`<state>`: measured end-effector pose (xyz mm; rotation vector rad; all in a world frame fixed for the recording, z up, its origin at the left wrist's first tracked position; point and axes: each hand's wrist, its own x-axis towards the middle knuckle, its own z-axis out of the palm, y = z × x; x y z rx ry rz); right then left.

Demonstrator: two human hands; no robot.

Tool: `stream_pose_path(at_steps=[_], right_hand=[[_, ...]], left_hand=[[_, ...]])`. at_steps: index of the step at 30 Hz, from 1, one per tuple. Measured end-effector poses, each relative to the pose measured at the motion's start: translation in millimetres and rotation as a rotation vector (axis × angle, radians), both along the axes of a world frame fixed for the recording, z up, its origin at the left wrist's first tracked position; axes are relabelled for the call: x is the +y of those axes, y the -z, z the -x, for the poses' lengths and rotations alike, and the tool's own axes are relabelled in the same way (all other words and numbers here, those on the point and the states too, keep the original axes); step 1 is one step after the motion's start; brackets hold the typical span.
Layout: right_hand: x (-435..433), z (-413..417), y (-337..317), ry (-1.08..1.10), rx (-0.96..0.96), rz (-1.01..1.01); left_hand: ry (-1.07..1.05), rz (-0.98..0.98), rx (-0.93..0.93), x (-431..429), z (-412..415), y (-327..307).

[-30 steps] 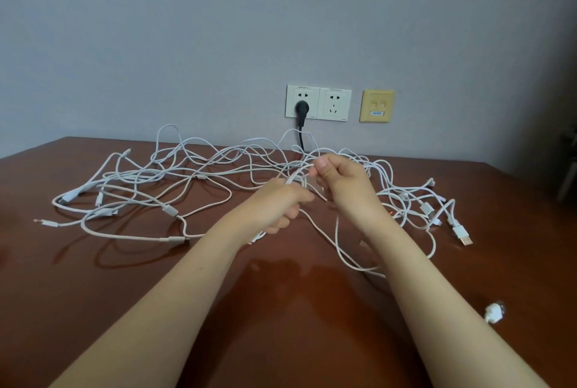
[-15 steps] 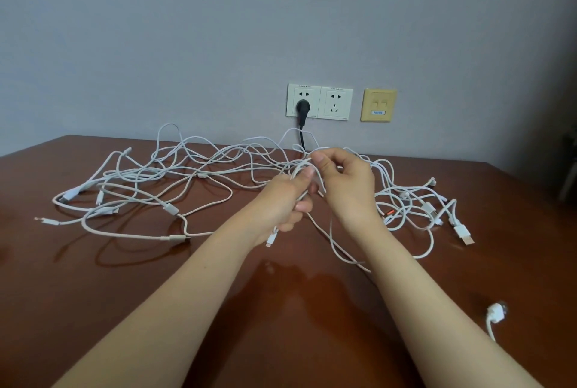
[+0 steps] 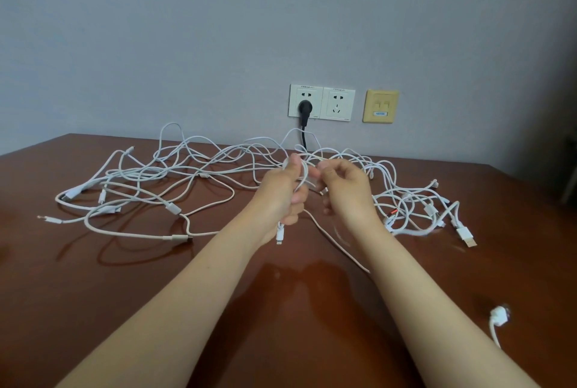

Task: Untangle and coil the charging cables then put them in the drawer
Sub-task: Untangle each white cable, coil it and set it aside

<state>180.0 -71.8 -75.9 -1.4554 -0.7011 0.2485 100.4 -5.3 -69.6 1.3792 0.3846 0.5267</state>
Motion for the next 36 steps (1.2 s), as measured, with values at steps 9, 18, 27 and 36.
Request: stream_pose_path(at_steps=[9,18,27,36], right_hand=[[4.0,6.1,2.6,0.039,-0.308,0.093],[-0.1,12.1,3.0,-0.045,-0.522,0.254],[-1.6,15.4,4.7,-0.035,-0.667,0.327],[-10.0,16.0,0.0,-0.080,-0.827,0.563]], left_hand=[[-0.210,0.168,-0.144,7.9,2.0,-3.1],[-0.308,0.019,-0.217,16.1,2.6,-4.8],[-0.433,-0.387,-0.159,25.2,-1.5,5.8],[-0.316,0.162,-0.362,23.2,5.0,-4.7]])
